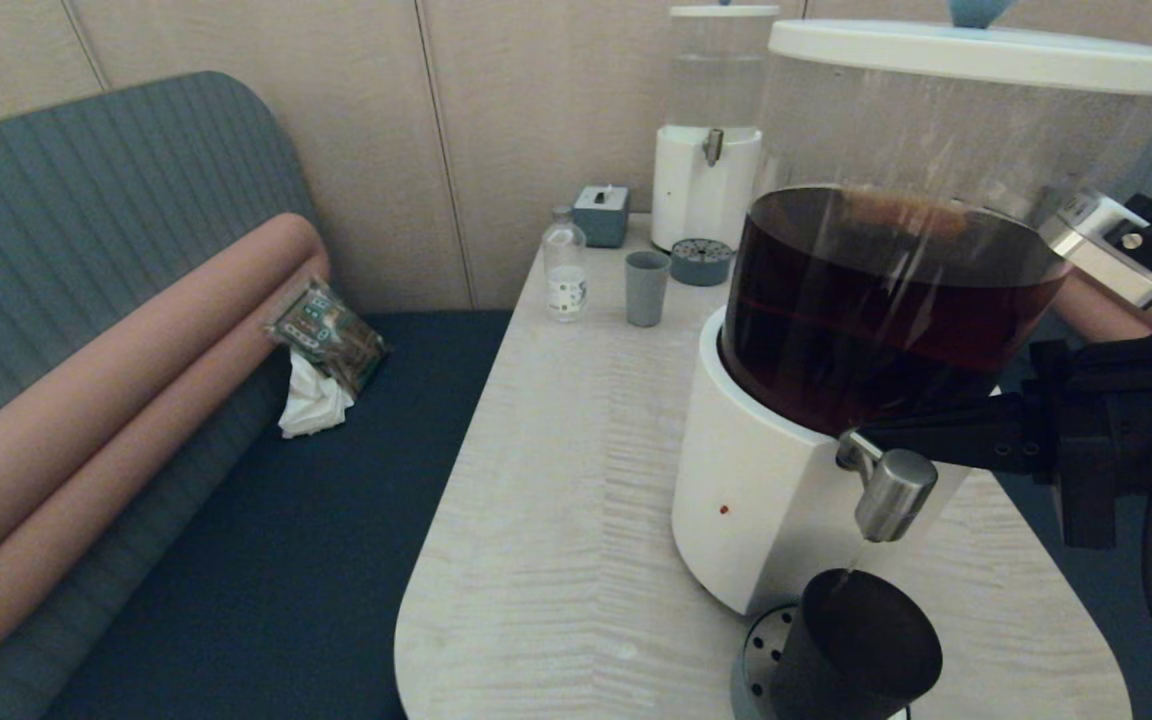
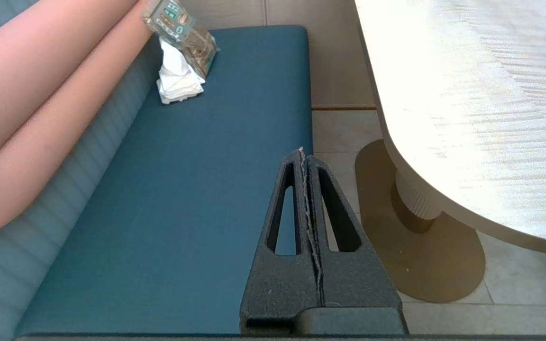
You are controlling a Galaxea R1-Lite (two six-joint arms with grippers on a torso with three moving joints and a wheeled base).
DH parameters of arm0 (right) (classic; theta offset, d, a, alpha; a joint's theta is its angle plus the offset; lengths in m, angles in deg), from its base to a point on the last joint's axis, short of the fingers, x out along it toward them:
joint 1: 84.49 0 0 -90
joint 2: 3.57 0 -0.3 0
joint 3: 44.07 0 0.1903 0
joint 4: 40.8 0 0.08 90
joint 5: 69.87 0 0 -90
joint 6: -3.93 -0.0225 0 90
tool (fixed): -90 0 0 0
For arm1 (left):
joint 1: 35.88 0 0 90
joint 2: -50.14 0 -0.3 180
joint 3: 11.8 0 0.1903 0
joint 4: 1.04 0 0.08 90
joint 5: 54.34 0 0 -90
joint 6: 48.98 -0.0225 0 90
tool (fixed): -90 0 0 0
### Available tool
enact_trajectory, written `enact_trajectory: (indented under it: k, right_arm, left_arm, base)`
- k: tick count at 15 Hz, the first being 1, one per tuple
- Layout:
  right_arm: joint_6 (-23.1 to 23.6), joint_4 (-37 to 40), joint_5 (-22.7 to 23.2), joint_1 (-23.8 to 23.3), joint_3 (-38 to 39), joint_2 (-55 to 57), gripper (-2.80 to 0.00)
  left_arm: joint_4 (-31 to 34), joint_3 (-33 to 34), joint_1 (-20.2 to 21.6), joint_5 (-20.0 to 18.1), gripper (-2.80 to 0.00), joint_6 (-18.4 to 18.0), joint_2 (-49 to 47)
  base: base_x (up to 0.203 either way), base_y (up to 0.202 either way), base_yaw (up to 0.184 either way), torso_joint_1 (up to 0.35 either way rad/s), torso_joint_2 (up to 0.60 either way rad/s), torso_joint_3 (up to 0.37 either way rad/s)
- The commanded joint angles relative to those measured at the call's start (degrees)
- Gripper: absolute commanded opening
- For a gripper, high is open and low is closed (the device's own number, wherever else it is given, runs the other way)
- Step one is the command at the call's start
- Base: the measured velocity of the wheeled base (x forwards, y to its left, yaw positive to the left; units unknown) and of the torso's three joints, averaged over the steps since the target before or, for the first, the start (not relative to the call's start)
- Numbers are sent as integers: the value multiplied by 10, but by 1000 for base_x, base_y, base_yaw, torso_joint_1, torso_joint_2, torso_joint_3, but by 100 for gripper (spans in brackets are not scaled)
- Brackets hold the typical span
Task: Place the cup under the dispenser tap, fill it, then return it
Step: Turn on the faucet
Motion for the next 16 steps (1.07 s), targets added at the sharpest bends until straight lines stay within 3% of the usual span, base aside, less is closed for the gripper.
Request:
enact_trajectory:
  k: [1, 11, 16]
  right_arm:
    - [1, 1, 3, 0, 0, 1, -280]
    - [1, 0, 24, 4, -1, 7, -280]
    - [-2, -16, 23, -22, 13, -2, -280]
  left_arm:
    - [0, 0, 0, 0, -280, 0, 0]
    - [0, 0, 0, 0, -280, 0, 0]
    - [0, 0, 0, 0, -280, 0, 0]
  base:
    - [0, 0, 0, 0, 0, 0]
    - [0, 0, 0, 0, 0, 0]
    - [0, 0, 0, 0, 0, 0]
